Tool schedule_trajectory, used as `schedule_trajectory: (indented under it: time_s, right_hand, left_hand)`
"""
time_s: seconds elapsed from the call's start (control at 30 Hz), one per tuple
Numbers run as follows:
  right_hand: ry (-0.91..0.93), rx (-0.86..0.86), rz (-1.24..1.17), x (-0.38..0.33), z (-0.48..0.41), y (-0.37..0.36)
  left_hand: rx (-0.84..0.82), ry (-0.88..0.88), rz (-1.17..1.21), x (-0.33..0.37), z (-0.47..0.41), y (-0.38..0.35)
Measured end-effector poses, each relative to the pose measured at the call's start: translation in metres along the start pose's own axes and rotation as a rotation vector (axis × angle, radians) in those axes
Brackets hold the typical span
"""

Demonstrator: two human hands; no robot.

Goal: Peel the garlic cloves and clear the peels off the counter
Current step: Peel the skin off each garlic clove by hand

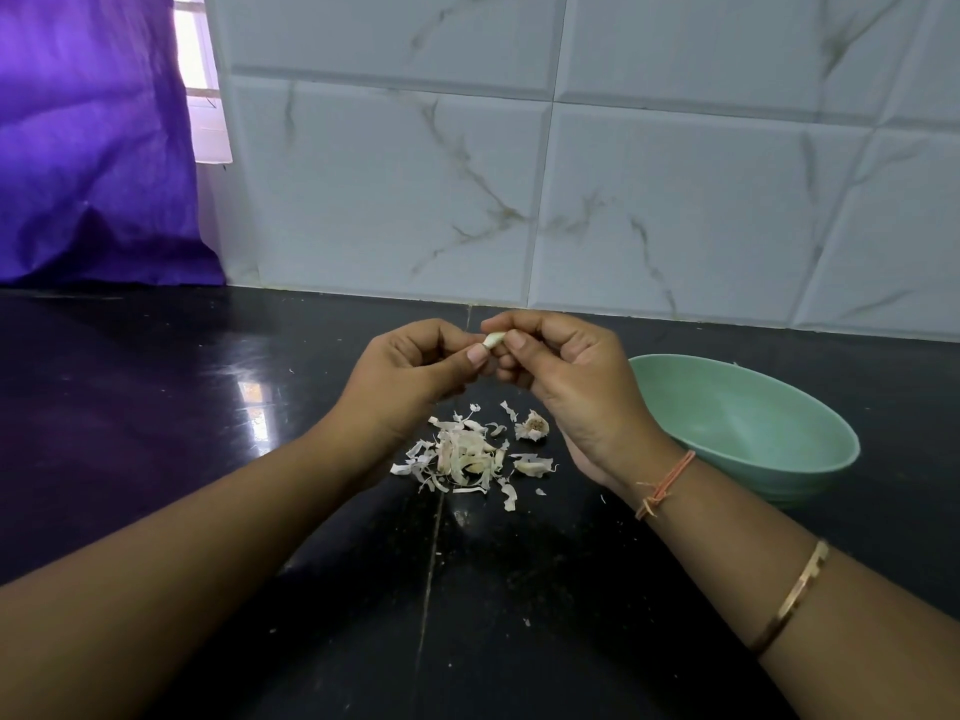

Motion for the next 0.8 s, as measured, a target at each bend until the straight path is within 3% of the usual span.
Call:
schedule_trajectory:
  time_s: [0.13, 0.27, 0.43, 0.8]
  right_hand:
    - [0.022, 0.027, 0.083, -0.002, 0.0, 0.004]
    - [0.07, 0.067, 0.215, -0.005, 0.0, 0.009]
    - [0.125, 0.065, 0.351, -0.009, 0.0, 0.008]
    - [0.163, 0.033, 0.407, -0.014, -0.001, 0.007]
  left_hand:
    - [0.051, 0.002, -0.104, -0.001, 0.001, 0.004]
    - [0.091, -0.212, -0.371, 0.024, 0.004, 0.003]
    - [0.009, -0.378, -0.627, 0.042, 0.01, -0.009]
    - [-0.026, -0.363, -0.598, 0.041, 0.008, -0.011]
Point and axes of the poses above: each hand's wrist, its own z-axis away from the middle knuckle, its own y-axis out of the back of the hand, x = y × z, the point moved 10 cm from there along -z, towards the middle knuckle, and after that the axes turned 10 degrees about z, right-handed, at the moved point
